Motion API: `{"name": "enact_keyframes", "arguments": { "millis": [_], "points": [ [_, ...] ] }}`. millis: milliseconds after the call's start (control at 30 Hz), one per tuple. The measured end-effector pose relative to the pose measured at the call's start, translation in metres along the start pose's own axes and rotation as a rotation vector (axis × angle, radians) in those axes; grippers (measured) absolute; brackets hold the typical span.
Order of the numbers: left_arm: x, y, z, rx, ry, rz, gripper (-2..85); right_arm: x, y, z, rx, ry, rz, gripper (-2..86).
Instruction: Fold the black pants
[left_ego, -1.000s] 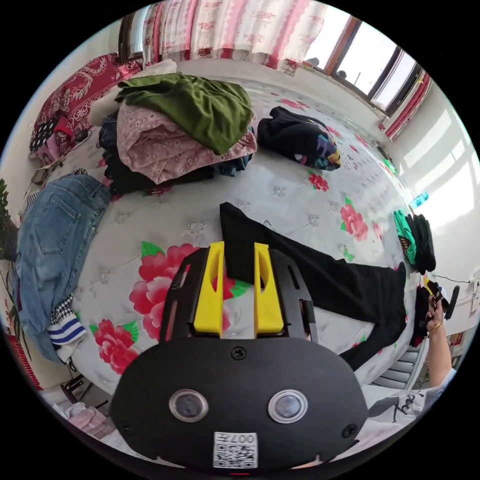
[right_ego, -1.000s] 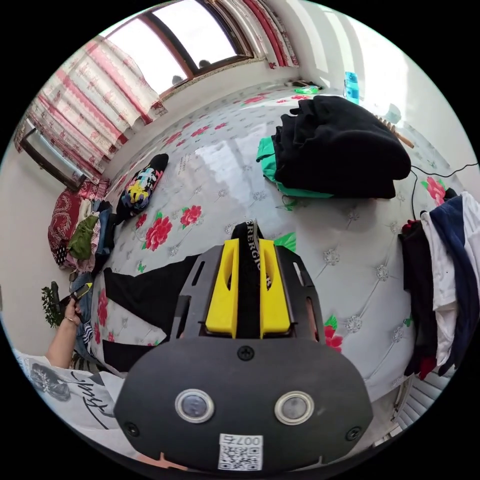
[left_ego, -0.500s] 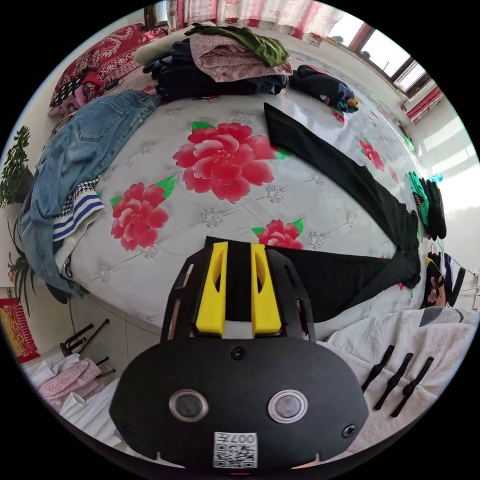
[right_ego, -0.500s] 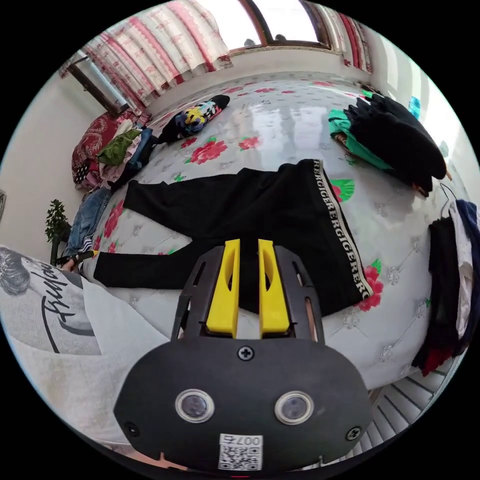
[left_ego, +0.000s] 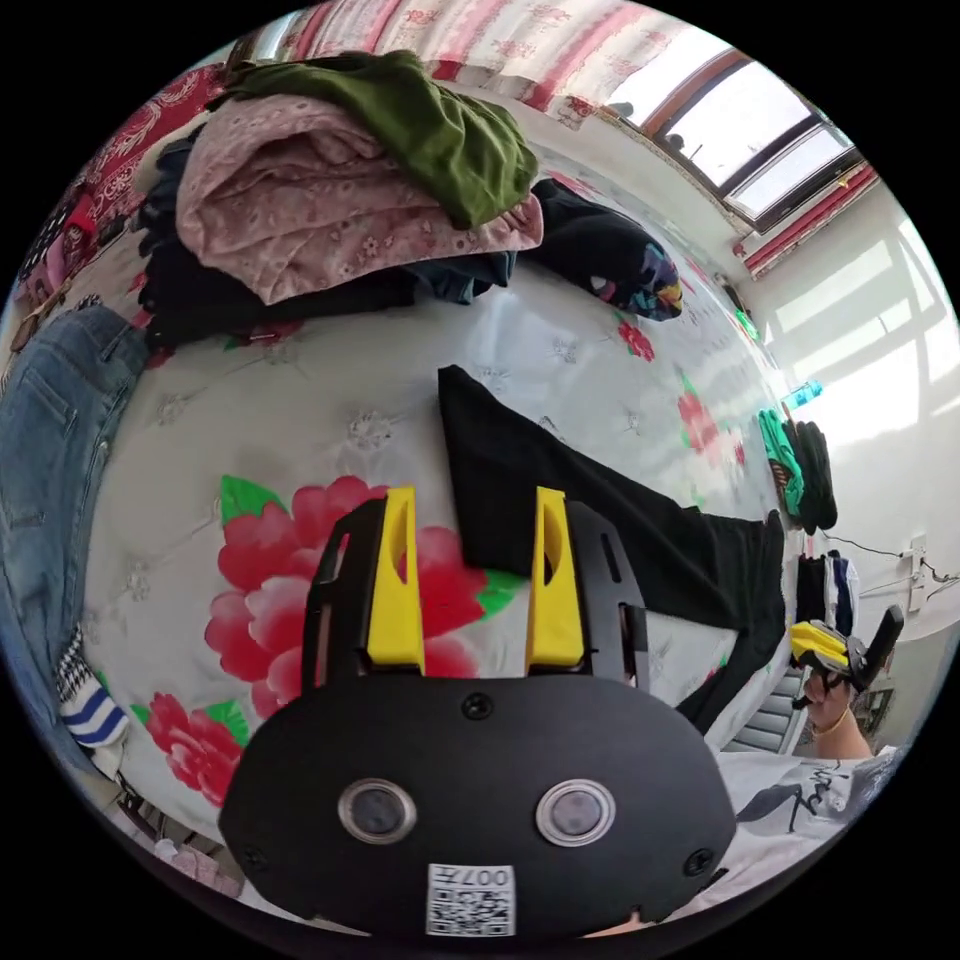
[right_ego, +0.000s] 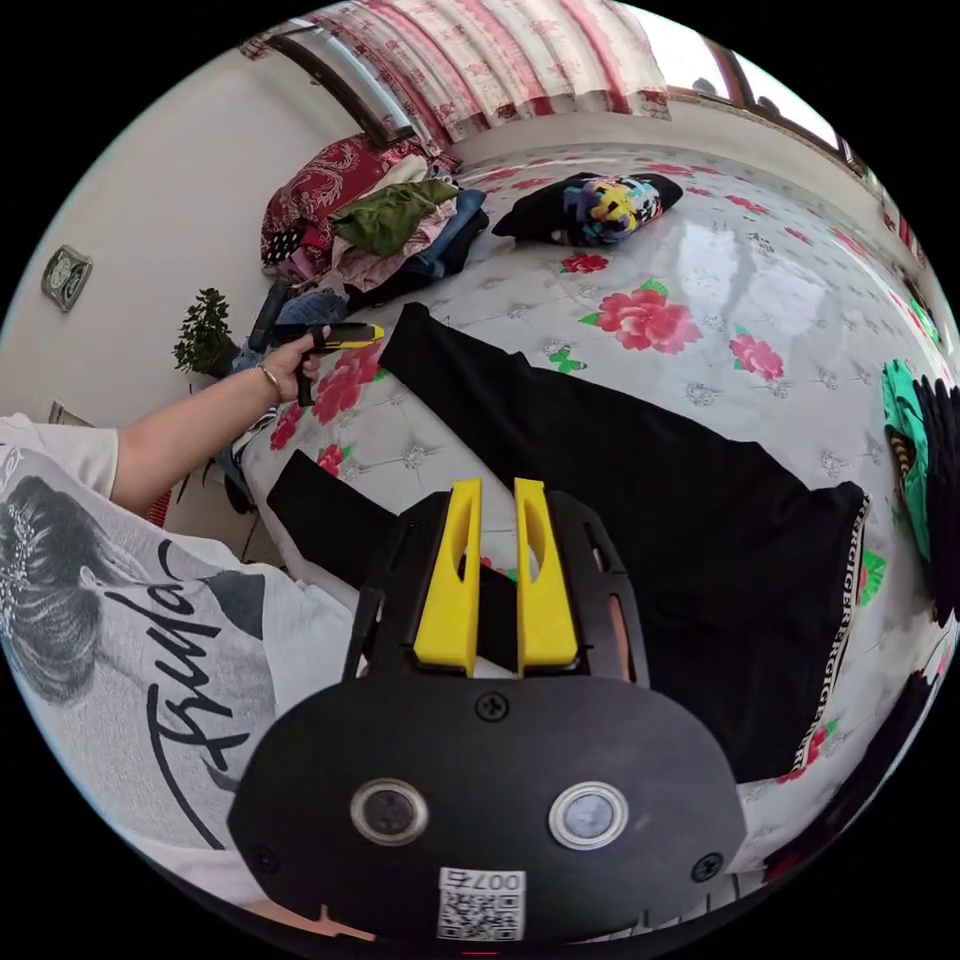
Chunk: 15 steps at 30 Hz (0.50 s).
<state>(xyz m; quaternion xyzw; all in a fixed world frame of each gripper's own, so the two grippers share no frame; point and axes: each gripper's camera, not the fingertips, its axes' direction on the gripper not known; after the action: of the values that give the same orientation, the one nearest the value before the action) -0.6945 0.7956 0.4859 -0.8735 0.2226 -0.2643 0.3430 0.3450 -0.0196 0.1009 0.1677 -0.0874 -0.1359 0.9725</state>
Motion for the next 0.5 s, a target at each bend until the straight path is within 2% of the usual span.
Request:
{"name": "enact_keyframes", "arguments": {
  "millis": [67,100,167,233,300,367,433,500],
  "points": [
    [0.003,-0.014,0.016,-0.064,-0.060,-0.034,12.7,0.007,0.006,-0.004,-0.009,0.013,0.036,7.5],
    [0.010,-0.017,0.017,-0.076,-0.143,-0.037,6.3,0.013,0.011,-0.008,-0.010,0.015,0.067,7.4],
    [0.029,-0.018,0.016,-0.074,-0.124,0.013,2.3,0.025,0.017,-0.013,0.002,0.010,0.121,7.4],
    [0.065,-0.005,0.000,0.020,-0.126,0.140,2.3,0.038,0.025,-0.019,0.021,-0.009,0.172,7.3],
    [0.131,0.031,-0.020,0.119,-0.071,0.394,6.6,0.043,0.028,-0.018,0.019,-0.013,0.181,7.2],
    [0.176,0.066,-0.025,0.137,-0.010,0.549,9.3,0.046,0.029,-0.014,0.004,-0.015,0.169,7.2],
    [0.204,0.098,-0.022,0.136,0.014,0.615,9.9,0.049,0.027,-0.007,-0.020,-0.034,0.152,7.3],
    [0.216,0.126,-0.012,0.122,-0.045,0.600,9.1,0.051,0.025,-0.006,-0.015,-0.046,0.143,7.2]
  ]
}}
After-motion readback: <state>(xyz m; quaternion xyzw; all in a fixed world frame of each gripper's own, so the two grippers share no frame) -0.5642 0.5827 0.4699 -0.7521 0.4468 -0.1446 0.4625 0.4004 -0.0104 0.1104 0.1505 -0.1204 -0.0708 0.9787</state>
